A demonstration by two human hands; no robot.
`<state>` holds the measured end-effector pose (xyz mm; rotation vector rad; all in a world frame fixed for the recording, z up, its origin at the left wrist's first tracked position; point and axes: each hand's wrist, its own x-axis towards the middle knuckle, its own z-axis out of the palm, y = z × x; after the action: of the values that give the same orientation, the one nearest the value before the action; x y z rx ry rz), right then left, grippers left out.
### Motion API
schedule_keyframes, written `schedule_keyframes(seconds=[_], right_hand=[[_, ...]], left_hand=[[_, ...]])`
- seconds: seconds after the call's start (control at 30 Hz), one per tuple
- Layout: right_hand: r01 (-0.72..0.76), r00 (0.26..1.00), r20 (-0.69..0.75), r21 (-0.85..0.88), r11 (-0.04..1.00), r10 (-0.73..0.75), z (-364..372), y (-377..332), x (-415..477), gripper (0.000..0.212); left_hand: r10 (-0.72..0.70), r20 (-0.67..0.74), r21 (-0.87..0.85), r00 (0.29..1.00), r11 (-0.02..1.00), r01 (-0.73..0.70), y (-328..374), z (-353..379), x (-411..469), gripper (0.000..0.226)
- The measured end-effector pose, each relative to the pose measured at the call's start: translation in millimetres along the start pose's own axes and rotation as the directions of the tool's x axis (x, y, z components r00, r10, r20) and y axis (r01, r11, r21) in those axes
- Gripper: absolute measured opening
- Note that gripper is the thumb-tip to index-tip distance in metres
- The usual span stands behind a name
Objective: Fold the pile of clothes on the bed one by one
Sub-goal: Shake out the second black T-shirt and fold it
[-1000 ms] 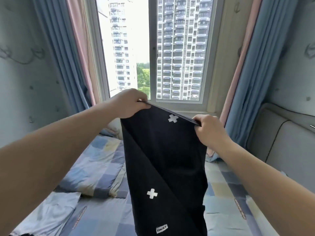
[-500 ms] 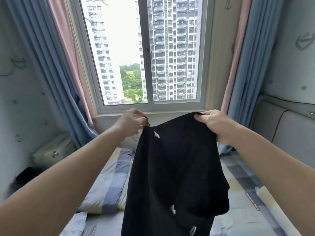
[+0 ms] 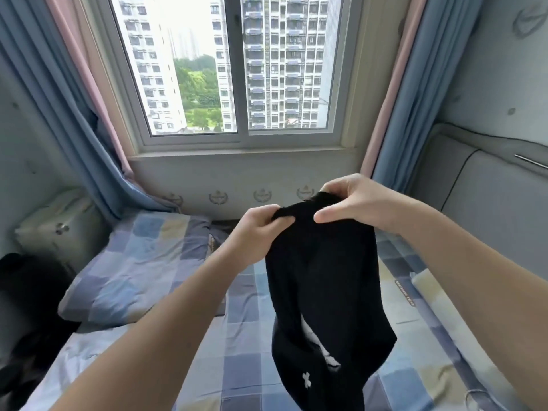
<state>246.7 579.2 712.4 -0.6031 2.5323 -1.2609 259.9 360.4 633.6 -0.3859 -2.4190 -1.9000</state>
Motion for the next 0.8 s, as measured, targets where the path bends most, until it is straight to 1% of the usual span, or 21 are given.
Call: schedule_keyframes(seconds=[0.03,0.07,0.1,0.17,0.23,0.3,0.37,0.4,0.43,0.47,0.5,0.53,0.57,0.6,0.67,0.7,0.73,0.77,0.8], right_hand=[[-0.025,1.000,0.007,-0.089,0.996,0.026,2,16,-3,0.009],[-0.057,0.998,-0.018,-0.176,0.983,0.055,7,34,-6,0.008],[-0.099,0.994,-0.059,-0.232,0.968,0.088,14,54,-9,0.013],[-0.217,0.971,-0.151,-0.227,0.950,0.186,28,100,-17,0.020],[-0.314,0.941,-0.184,-0.165,0.935,0.284,44,141,-30,0.015],[-0.352,0.918,-0.184,0.026,0.936,0.350,55,167,-45,0.013],[-0.327,0.909,-0.194,0.218,0.920,0.369,58,170,-58,0.015],[-0.301,0.911,-0.197,0.288,0.909,0.363,58,163,-61,0.017],[-0.275,0.916,-0.187,0.352,0.895,0.355,57,157,-64,0.019],[-0.257,0.919,-0.180,0.406,0.877,0.352,55,150,-64,0.020],[-0.240,0.918,-0.181,0.457,0.857,0.353,54,142,-63,0.022],[-0.227,0.913,-0.189,0.503,0.834,0.362,53,137,-61,0.022],[-0.215,0.902,-0.202,0.556,0.803,0.381,52,131,-59,0.022],[-0.200,0.888,-0.221,0.602,0.773,0.402,52,127,-56,0.020],[-0.170,0.856,-0.257,0.678,0.715,0.448,52,122,-51,0.012],[-0.158,0.847,-0.262,0.707,0.689,0.463,52,121,-49,0.011],[-0.142,0.844,-0.260,0.736,0.662,0.470,52,121,-48,0.011],[-0.115,0.843,-0.261,0.767,0.631,0.471,51,118,-48,0.009],[-0.082,0.841,-0.267,0.797,0.598,0.471,50,116,-48,0.007]], left_hand=[[0.003,-0.036,-0.037,0.999,0.999,-0.005,1,-2,-2,0.022],[0.002,-0.070,-0.069,0.998,0.998,-0.007,2,-3,-3,0.020],[0.003,-0.099,-0.094,0.995,0.995,-0.013,5,-3,-5,0.020],[-0.002,-0.169,-0.186,0.986,0.982,-0.030,10,-1,-5,0.019],[-0.061,-0.279,-0.287,0.958,0.958,-0.022,13,1,-4,0.018],[-0.138,-0.375,-0.321,0.917,0.947,0.012,10,1,-2,0.019],[-0.196,-0.388,-0.325,0.901,0.944,0.065,1,6,0,0.019],[-0.226,-0.362,-0.319,0.904,0.942,0.108,-7,12,0,0.018],[-0.252,-0.330,-0.274,0.910,0.948,0.163,-16,20,-1,0.016],[-0.269,-0.290,-0.188,0.918,0.957,0.221,-25,29,-4,0.016],[-0.275,-0.242,-0.073,0.931,0.962,0.265,-31,40,-8,0.022],[-0.273,-0.172,0.029,0.947,0.959,0.281,-38,50,-15,0.030],[-0.274,-0.075,0.108,0.959,0.954,0.281,-41,62,-24,0.033],[-0.289,0.046,0.159,0.956,0.947,0.279,-45,75,-34,0.033],[-0.349,0.284,0.203,0.893,0.932,0.300,-49,103,-57,0.038],[-0.366,0.353,0.210,0.861,0.928,0.308,-52,116,-66,0.045],[-0.369,0.376,0.208,0.850,0.928,0.310,-57,129,-73,0.049],[-0.372,0.362,0.206,0.854,0.926,0.316,-65,140,-78,0.045],[-0.372,0.326,0.203,0.869,0.925,0.320,-71,149,-80,0.037]])
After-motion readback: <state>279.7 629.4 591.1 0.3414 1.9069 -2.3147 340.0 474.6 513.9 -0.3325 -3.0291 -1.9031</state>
